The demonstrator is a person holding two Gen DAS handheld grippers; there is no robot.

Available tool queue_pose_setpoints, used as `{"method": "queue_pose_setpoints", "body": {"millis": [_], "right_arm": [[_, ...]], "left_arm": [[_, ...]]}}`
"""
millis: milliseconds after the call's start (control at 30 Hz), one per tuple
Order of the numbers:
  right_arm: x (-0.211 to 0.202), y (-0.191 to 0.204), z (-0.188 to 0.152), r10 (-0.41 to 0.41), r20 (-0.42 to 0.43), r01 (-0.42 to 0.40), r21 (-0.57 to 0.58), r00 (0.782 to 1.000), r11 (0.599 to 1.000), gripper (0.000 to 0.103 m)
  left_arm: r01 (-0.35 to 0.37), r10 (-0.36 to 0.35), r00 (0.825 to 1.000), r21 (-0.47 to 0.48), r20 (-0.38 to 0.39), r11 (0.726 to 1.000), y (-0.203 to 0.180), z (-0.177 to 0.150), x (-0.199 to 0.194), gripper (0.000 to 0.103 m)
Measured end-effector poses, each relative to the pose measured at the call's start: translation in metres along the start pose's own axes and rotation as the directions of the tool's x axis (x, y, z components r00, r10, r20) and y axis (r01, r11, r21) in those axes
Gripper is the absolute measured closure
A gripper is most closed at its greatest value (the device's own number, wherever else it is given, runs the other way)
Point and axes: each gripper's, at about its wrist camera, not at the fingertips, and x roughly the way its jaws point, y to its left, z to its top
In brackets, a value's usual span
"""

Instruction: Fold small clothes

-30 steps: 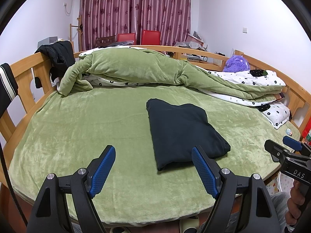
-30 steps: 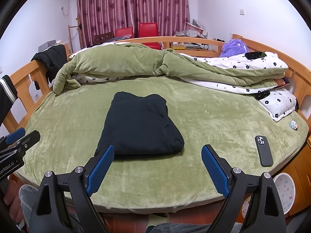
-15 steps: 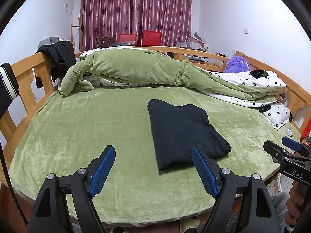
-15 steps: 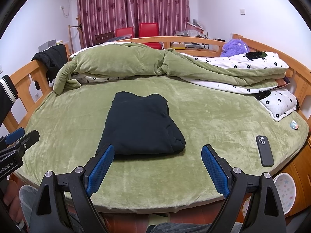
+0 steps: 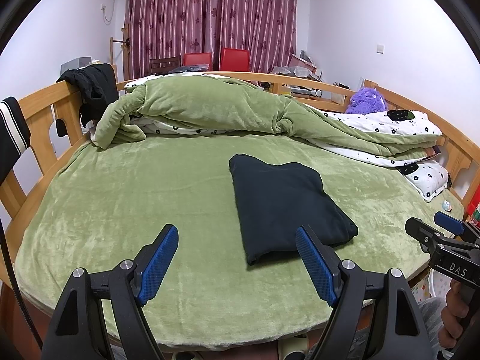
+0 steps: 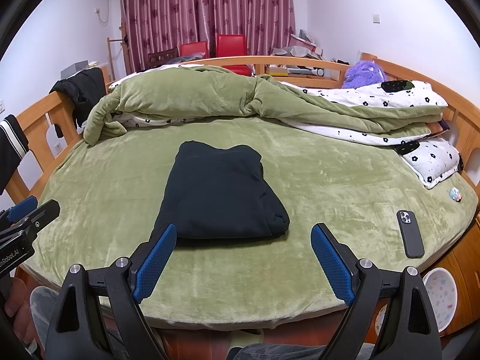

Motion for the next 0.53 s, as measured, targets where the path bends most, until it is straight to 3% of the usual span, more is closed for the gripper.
{"method": "queue_pose_setpoints", "body": {"millis": [533], "right_arm": [[0.0013,0.0039,0.0002,0.004,-0.003,-0.004,-0.001,1.000,1.000,0.013]], "left_arm": [[0.002,-0.002,1.000,-0.001,0.003,1.000,0.0059,0.0009,-0.0011,0.023]]}}
